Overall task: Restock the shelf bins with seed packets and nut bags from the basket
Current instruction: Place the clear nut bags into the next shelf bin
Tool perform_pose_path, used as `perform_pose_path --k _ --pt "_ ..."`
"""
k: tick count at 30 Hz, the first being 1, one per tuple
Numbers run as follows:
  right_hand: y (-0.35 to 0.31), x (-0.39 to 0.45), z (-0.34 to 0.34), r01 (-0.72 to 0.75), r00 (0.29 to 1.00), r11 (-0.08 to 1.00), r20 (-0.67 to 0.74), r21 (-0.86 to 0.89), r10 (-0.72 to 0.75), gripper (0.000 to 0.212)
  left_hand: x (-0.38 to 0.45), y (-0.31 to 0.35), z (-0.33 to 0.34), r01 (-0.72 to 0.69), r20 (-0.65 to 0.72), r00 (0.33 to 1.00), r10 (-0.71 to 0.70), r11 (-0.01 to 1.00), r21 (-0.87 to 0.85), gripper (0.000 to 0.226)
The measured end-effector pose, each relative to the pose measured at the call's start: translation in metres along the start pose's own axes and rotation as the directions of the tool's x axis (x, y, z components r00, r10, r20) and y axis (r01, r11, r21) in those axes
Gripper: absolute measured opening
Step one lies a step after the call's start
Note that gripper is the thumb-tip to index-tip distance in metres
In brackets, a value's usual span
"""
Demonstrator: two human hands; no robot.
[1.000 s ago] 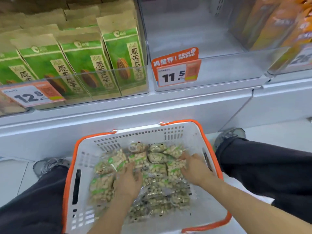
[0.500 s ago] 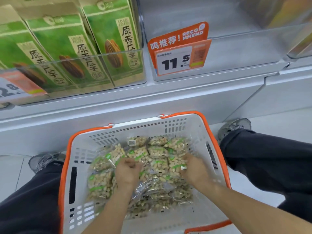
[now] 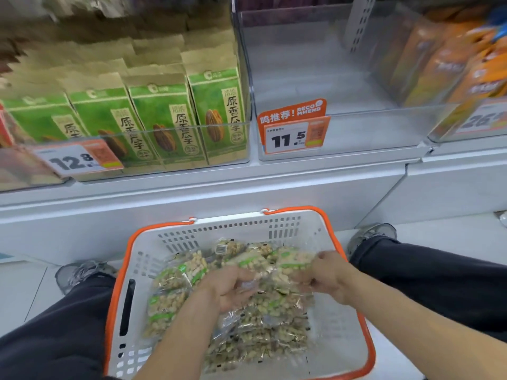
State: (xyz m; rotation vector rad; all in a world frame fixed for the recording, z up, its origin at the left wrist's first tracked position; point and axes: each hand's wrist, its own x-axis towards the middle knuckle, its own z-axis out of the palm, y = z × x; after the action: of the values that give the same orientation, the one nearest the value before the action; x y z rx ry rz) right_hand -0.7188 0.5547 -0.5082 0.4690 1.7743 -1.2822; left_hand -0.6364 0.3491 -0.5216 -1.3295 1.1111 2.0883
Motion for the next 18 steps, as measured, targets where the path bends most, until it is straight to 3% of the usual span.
perform_pose_path --k 1,4,7,12,16,18 --pt "-0.015 -0.010 -0.006 0.046 0.998 0.999 0.034 -0.019 -0.045 0.043 -0.007 0.007 0.006 -0.046 0.038 0.998 0.047 0.999 -0.011 0.037" --pt "-0.056 -0.043 -0.026 0.171 0.980 0.980 0.118 -0.098 -0.159 0.067 -0.039 0.027 0.023 -0.168 0.130 0.978 0.164 0.985 0.023 0.045" --pt "-0.093 -0.080 -0.044 0.323 0.940 0.925 0.184 -0.199 -0.289 0.070 -0.069 0.051 0.032 -0.329 0.210 0.929 0.306 0.940 0.089 0.076" --pt "-0.138 -0.121 -0.048 0.532 0.843 0.823 0.222 -0.198 -0.491 0.071 -0.123 0.101 0.048 -0.574 0.360 0.776 0.518 0.817 0.061 0.064" --pt "-0.164 -0.135 -0.039 0.635 0.768 0.756 0.227 -0.157 -0.598 0.072 -0.145 0.135 0.049 -0.686 0.360 0.704 0.612 0.717 0.123 0.063" --pt "-0.171 -0.136 -0.039 0.696 0.717 0.695 0.195 -0.177 -0.669 0.061 -0.147 0.140 0.042 -0.719 0.331 0.683 0.651 0.678 0.150 0.061"
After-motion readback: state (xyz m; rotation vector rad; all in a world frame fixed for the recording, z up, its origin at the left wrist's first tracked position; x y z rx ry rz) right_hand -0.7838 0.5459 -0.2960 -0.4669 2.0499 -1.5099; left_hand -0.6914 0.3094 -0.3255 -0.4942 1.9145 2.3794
